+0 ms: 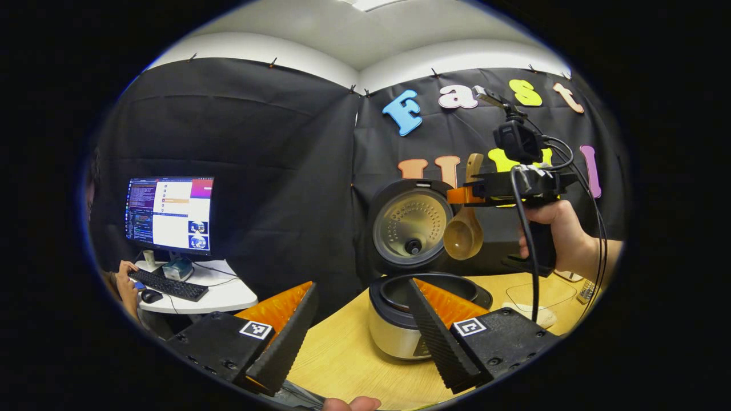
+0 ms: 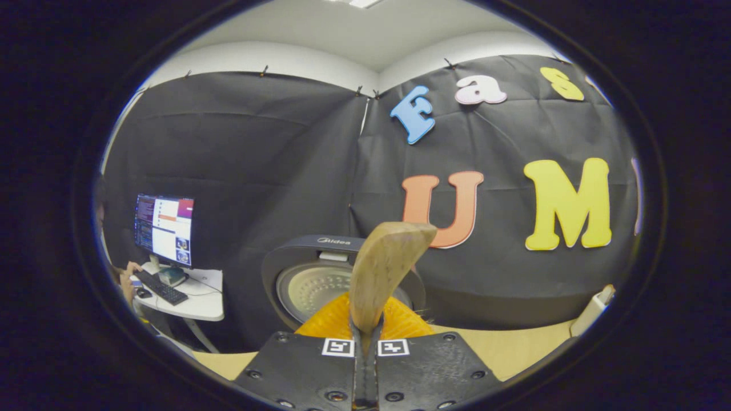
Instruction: Close the left gripper, press the button to open the rice cooker; take a wooden spoon from the chopstick holder with the right hand, scoop a spoonful of rice and pour it into the rice cooker, then put the wooden spoon back into the chopstick holder.
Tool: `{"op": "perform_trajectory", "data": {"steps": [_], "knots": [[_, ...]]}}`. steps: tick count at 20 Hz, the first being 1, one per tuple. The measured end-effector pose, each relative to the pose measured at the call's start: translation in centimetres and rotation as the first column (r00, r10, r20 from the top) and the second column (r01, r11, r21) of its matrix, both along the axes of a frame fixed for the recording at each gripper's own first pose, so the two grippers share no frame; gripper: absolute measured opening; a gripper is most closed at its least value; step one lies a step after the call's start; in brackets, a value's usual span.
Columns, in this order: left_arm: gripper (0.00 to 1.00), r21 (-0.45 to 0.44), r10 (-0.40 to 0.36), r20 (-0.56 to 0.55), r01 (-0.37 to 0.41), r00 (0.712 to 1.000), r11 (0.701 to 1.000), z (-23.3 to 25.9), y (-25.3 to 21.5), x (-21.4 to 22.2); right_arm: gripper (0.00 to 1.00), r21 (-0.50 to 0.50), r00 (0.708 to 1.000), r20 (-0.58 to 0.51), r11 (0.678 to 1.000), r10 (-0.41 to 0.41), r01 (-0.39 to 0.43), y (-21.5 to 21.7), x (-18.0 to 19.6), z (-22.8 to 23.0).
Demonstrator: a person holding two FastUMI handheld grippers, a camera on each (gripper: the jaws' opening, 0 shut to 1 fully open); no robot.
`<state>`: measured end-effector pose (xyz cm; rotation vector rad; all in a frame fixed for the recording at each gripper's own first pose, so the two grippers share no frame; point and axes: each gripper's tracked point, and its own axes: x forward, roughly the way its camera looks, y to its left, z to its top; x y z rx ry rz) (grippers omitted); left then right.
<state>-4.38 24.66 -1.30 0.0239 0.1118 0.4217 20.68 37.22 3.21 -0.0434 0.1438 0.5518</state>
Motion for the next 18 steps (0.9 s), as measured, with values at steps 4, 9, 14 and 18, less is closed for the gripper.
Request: {"op": "perform_trajectory", "data": {"steps": [4, 9, 14, 18], "knots": [[0.99, 0.011, 0.006, -0.007, -0.006, 1.0, 1.0, 0.1, -0.6, 0.1, 0.0, 0.094, 0.998, -0.058, 0.995, -0.025, 0.03, -3.6, -0.9, 0.7], [0.99, 0.013, -0.033, -0.009, 0.033, 0.999, 0.999, 0.1, -2.8, 1.2, 0.0, 0.196, 0.989, -0.092, 0.972, -0.115, 0.132, -11.9, -1.3, 2.4], [0.99, 0.044, -0.041, -0.034, 0.043, 0.999, 0.998, -0.3, -3.7, 1.6, 0.0, 0.201, 0.968, -0.049, 0.947, -0.246, 0.251, -22.5, -1.3, 4.7], [0.99, 0.041, -0.079, -0.028, 0.08, 0.996, 0.996, -0.2, -5.8, 2.5, 0.0, 0.214, 0.922, -0.047, 0.897, -0.385, 0.386, -32.6, -1.7, 5.4]]}}
